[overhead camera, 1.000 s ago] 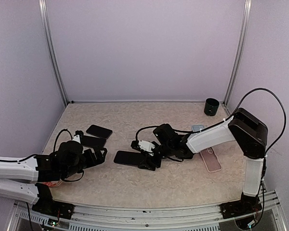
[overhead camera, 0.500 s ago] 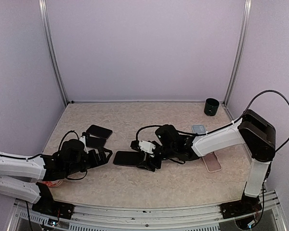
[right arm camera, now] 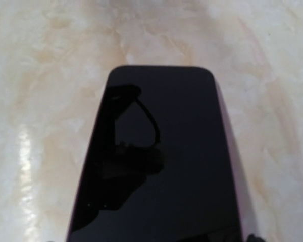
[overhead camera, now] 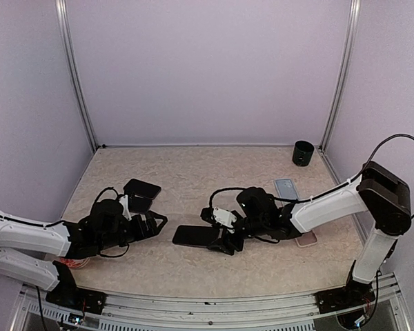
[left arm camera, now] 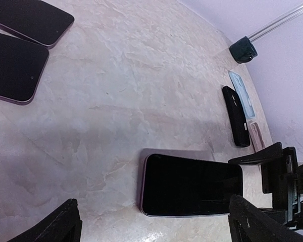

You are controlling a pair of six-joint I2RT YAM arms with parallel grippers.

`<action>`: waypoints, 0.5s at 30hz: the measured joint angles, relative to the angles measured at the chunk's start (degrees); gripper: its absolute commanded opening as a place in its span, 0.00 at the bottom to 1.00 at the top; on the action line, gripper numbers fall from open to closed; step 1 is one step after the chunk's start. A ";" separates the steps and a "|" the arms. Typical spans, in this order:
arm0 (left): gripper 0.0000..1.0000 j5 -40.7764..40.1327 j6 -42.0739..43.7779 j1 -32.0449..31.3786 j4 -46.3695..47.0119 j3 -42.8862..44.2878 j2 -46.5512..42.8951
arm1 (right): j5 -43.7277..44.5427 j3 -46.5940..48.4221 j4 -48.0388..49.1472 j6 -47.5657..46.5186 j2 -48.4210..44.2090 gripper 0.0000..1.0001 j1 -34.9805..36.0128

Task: Put the phone into the phone case
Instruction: Pick up the phone at the center of the board, then pass from the right arm to the left

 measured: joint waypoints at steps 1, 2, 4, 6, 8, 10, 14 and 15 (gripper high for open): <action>0.99 0.28 0.00 0.00 0.42 -0.02 0.15 | 0.00 -0.59 0.44 0.11 -0.63 0.47 0.02; 0.99 0.72 0.00 0.00 0.96 -0.02 0.42 | 0.04 -1.36 1.22 0.22 -1.44 0.47 0.07; 0.99 1.53 0.02 0.00 1.86 -0.04 1.03 | 0.24 -2.84 2.67 0.24 -3.23 0.47 0.33; 0.99 2.40 0.02 0.00 2.51 -0.13 1.51 | 0.39 -4.04 4.04 0.20 -4.72 0.46 0.55; 0.99 3.32 0.02 0.02 3.37 -0.22 1.97 | 0.46 -5.44 5.46 0.13 -6.47 0.46 1.03; 0.99 4.57 0.07 0.13 4.42 -0.22 2.45 | 0.52 -6.56 6.51 -0.04 -8.17 0.46 1.36; 0.99 8.63 0.33 0.68 7.58 -0.42 3.10 | 0.94 -7.96 7.96 -0.66 -11.19 0.46 2.16; 0.99 9.77 0.42 0.76 8.55 -0.52 3.15 | 1.07 -8.35 8.09 -0.87 -12.15 0.46 2.45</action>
